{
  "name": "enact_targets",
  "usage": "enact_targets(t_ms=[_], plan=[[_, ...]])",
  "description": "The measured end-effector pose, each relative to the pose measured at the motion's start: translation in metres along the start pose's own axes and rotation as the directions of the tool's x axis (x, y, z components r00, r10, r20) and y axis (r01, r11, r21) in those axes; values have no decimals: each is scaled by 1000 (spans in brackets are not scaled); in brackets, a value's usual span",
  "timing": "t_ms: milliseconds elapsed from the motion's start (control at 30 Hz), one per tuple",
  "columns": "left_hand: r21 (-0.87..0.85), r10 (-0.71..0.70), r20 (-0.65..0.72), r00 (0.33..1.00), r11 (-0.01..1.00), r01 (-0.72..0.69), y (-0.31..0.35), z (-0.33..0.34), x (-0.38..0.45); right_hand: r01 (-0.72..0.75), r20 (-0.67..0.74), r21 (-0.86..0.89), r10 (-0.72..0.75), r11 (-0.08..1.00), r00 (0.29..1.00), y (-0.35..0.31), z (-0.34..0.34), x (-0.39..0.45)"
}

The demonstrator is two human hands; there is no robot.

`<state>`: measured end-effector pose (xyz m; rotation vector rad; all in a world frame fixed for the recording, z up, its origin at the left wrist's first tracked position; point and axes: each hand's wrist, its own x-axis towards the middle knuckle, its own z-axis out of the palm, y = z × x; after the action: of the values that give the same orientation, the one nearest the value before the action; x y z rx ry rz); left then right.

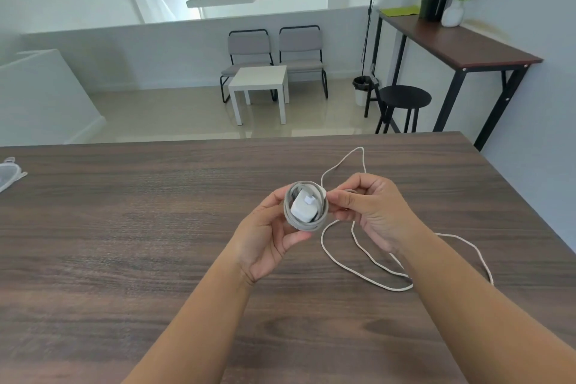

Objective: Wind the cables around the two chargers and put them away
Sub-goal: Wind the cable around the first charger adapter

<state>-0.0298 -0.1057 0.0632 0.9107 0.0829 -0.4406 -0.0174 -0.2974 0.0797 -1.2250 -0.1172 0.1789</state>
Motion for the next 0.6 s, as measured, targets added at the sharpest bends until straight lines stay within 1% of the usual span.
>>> enact_targets(t_ms=[67, 100, 133, 233, 300, 367, 433, 533, 600], plan=[[-67, -30, -36, 999, 997, 27, -2, 2, 1, 37, -80, 22, -36, 999, 996, 4, 2, 1], [-72, -24, -32, 999, 997, 21, -2, 3, 0, 51, -107, 23, -49, 998, 993, 6, 3, 1], [-51, -3, -8, 1000, 999, 2, -2, 3, -1, 62, -126, 25, -58, 998, 990, 7, 3, 1], [95, 82, 62, 995, 992, -87, -3, 5, -5, 73, -151, 48, -65, 996, 986, 10, 6, 0], [121, 96, 53, 994, 987, -102, -4, 5, -5, 70, -167, 104, -52, 992, 985, 10, 9, -1], [78, 72, 33, 997, 994, -74, -2, 6, -5, 68, -174, 195, -34, 978, 984, 9, 12, -1], [33, 4, 46, 999, 999, -6, -1, 9, -5, 65, -171, 261, -20, 963, 985, 8, 16, -2], [73, -87, 38, 995, 994, 84, -3, 12, -4, 78, -171, 262, -34, 962, 985, 4, 22, -2], [128, -98, -1, 995, 987, 98, -6, 12, -1, 107, -186, 223, -65, 969, 980, 3, 25, -1]])
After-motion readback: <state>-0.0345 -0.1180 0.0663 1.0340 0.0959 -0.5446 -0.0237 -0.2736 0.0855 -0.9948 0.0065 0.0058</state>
